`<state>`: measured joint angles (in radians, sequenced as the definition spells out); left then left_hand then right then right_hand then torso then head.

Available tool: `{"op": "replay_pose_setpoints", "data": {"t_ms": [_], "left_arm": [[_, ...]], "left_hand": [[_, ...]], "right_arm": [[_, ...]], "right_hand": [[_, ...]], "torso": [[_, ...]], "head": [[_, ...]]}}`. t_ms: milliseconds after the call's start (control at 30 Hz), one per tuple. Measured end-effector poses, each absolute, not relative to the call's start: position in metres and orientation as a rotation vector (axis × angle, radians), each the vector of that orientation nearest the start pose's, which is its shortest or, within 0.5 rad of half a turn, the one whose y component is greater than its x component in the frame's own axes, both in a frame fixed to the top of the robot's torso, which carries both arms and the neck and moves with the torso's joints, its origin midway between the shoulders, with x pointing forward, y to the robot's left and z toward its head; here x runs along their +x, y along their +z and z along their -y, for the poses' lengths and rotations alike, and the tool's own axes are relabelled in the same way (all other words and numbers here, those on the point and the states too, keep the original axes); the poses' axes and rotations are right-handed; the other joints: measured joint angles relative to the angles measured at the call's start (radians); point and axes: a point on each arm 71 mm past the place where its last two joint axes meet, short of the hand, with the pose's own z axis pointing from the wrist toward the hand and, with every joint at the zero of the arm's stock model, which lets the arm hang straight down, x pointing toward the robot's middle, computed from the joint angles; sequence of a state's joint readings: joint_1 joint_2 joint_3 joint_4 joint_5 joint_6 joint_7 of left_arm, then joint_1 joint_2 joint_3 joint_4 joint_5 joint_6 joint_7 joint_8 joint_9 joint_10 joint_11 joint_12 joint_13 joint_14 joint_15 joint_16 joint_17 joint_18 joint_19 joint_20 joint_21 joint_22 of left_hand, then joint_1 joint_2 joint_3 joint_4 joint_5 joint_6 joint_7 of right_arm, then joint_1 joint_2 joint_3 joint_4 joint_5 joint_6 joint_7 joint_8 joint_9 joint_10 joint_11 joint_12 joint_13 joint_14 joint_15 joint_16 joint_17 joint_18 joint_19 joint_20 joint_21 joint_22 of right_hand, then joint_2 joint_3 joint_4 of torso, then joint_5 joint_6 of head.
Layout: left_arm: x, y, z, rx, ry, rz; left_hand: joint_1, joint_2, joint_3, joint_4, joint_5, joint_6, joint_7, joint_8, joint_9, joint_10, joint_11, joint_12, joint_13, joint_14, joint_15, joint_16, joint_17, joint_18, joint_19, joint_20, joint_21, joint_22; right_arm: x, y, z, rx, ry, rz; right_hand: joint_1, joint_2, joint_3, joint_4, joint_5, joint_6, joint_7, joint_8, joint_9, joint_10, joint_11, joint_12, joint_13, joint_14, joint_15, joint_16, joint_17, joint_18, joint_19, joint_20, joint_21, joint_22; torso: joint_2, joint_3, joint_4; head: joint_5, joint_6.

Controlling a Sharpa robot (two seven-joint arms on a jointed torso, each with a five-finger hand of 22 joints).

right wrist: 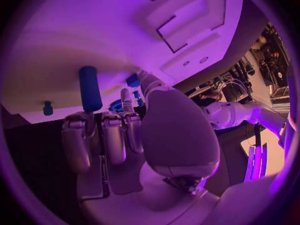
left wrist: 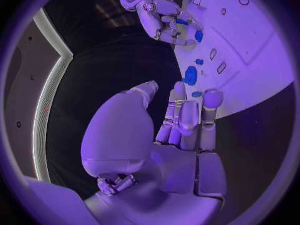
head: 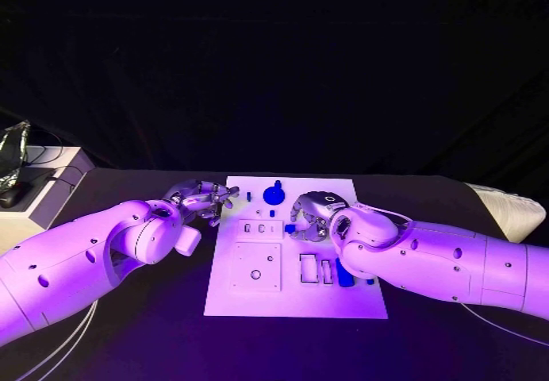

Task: Assemble the parts on the task board

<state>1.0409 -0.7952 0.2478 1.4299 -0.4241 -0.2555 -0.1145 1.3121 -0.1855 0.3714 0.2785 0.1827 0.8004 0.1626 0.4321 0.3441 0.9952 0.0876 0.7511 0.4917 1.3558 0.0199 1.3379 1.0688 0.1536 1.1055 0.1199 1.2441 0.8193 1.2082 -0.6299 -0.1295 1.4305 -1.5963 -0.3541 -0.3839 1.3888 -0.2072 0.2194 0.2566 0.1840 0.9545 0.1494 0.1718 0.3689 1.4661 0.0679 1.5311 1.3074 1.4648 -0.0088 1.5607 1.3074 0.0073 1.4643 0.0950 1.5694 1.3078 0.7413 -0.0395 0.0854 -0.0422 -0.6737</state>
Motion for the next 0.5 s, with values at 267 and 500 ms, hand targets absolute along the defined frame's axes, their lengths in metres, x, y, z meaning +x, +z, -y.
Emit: {"op": "replay_pose_setpoints", "data": {"t_ms": [267,500], "left_arm": [[0.5104,-0.1879,-0.2191,-1.059,-1.205,-1.742],[0.5103,-0.1879,-0.219,-1.057,-1.205,-1.742]], "left_hand": [[0.009,0.001,0.004,-0.004,0.0,0.0,0.0,0.0,0.0,0.0,0.0,0.0,-0.002,0.0,0.0,0.0,0.0,0.0,0.0,0.0,0.0,0.0],[0.009,0.001,0.004,-0.004,0.0,0.0,0.0,0.0,0.0,0.0,0.0,0.0,-0.002,0.0,0.0,0.0,0.0,0.0,0.0,0.0,0.0,0.0]], "right_arm": [[0.493,-0.2151,0.1269,-0.192,0.453,-1.691],[0.494,-0.216,0.1267,-0.196,0.449,-1.697]], "right_hand": [[0.005,0.005,0.004,0.004,0.004,0.003,-0.003,0.006,0.001,0.0,0.0,0.001,0.0,0.0,0.0,0.0,0.0,0.0,0.0,0.0,0.001,0.0],[0.014,0.014,0.019,0.006,0.018,0.015,-0.008,0.007,0.001,0.0,0.0,0.004,0.0,0.0,0.0,0.0,0.0,0.0,0.0,0.0,0.004,0.0]], "torso": [[0.0,0.0,0.0005],[0.0,0.0,0.0001]], "head": [[0.003,-0.003],[0.005,-0.007]]}}
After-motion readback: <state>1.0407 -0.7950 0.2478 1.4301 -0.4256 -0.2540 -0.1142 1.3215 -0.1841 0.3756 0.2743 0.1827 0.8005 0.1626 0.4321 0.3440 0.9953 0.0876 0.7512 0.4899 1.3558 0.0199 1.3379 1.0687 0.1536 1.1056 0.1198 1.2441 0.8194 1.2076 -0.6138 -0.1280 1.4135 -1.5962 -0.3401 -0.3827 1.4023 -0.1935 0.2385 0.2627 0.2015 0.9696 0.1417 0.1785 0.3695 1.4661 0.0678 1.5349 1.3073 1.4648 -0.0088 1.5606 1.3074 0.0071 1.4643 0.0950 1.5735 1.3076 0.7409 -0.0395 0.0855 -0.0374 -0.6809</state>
